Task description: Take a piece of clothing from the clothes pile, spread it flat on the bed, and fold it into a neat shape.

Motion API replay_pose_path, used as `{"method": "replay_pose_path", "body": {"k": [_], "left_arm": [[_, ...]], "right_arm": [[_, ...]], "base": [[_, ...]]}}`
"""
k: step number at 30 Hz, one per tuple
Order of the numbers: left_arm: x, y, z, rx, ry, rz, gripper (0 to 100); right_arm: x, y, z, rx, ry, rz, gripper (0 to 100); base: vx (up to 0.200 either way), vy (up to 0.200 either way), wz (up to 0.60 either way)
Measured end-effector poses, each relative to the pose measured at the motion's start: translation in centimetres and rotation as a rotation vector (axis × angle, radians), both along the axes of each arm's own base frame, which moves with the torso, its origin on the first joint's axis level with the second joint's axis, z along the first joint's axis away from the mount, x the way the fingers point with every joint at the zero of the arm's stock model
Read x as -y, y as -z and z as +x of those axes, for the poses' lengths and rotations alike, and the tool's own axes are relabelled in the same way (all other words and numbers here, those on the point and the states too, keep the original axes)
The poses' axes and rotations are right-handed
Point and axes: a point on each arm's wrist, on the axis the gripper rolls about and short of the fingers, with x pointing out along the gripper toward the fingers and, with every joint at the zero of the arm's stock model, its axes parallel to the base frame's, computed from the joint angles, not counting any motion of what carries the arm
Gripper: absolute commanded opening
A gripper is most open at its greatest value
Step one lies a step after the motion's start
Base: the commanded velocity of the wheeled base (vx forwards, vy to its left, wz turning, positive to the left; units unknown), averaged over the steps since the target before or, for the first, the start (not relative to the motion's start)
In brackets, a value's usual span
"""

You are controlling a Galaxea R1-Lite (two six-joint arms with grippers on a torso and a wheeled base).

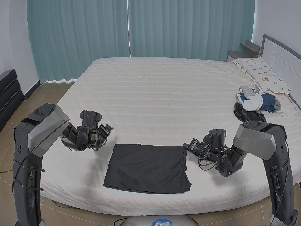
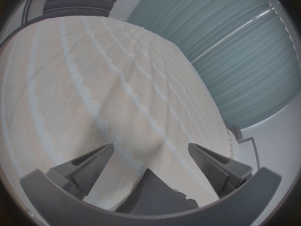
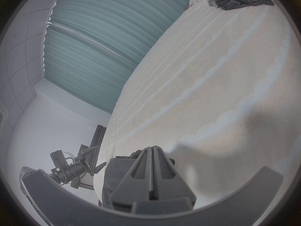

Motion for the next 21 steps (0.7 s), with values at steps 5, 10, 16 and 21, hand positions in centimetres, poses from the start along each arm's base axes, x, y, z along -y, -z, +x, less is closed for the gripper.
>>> {"method": "replay_pose_path", "body": {"k": [5, 10, 16, 21], "left_arm": [[0.0, 0.0, 0.0, 0.0, 0.0, 0.001, 100], [0.0, 0.0, 0.0, 0.0, 0.0, 0.001, 100], [0.0, 0.1, 0.0, -0.001, 0.001, 0.002, 100], [0.0, 0.1, 0.0, -0.001, 0.0, 0.001, 100]], "right_arm": [[0.3, 0.1, 0.3, -0.002, 0.014, -0.003, 0], [0.3, 0.5, 0.5, -0.003, 0.03, -0.01, 0], [0.3, 0.8, 0.7, -0.007, 0.034, -0.012, 0], [0.3, 1.0, 0.8, -0.024, 0.035, -0.019, 100]], "base": [[0.0, 0.0, 0.0], [0.0, 0.0, 0.0], [0.0, 0.0, 0.0], [0.0, 0.0, 0.0]]}}
